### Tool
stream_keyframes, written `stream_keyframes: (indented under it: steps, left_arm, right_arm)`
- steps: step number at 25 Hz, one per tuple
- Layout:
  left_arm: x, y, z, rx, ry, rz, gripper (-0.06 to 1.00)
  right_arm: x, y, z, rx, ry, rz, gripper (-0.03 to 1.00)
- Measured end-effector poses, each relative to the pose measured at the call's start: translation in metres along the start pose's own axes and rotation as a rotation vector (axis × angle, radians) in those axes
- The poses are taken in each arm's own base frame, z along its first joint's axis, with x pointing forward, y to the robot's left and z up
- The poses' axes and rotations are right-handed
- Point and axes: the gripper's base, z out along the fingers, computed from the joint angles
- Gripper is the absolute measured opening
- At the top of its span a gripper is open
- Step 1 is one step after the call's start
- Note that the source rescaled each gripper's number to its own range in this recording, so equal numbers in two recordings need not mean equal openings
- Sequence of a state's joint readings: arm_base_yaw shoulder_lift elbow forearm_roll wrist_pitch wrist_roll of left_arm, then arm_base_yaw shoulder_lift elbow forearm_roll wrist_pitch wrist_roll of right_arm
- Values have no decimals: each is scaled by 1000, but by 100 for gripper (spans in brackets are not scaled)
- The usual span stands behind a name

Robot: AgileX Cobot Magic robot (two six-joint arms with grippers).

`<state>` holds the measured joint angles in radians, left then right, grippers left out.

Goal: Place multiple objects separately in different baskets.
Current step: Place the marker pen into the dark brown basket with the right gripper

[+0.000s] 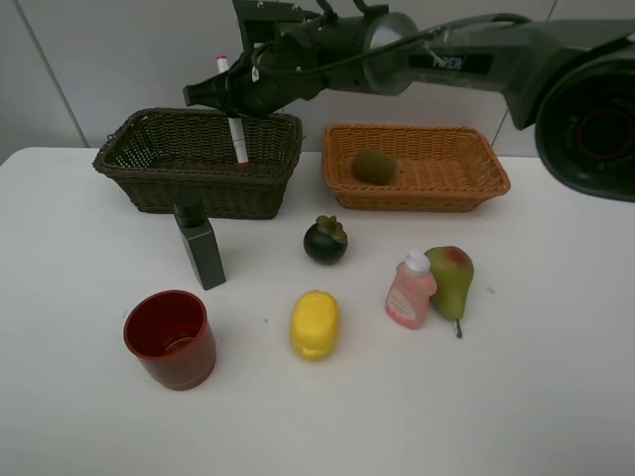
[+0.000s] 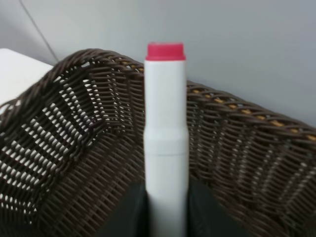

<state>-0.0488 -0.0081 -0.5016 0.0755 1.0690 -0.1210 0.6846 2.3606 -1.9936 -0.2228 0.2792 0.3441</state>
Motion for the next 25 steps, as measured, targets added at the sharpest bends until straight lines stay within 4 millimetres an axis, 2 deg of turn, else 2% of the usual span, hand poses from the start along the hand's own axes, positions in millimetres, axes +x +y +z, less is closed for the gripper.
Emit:
stream_keyframes:
  steps: [9, 19, 21, 23, 25]
  left_arm:
    - [0, 0, 0, 0, 0, 0, 93]
    - [0, 0, 0, 0, 0, 0, 93]
    - [0, 0, 0, 0, 0, 0, 93]
    - [0, 0, 0, 0, 0, 0, 93]
    - [0, 0, 0, 0, 0, 0, 93]
  right_arm:
    - [23, 0, 25, -19, -29, -46, 0]
    - [25, 0, 27, -14, -35, -90, 2]
    - [27, -1, 27, -7, -17, -92, 13]
    - [29, -2, 27, 1, 2, -93, 37]
    - [30, -3, 27, 7, 16, -93, 69]
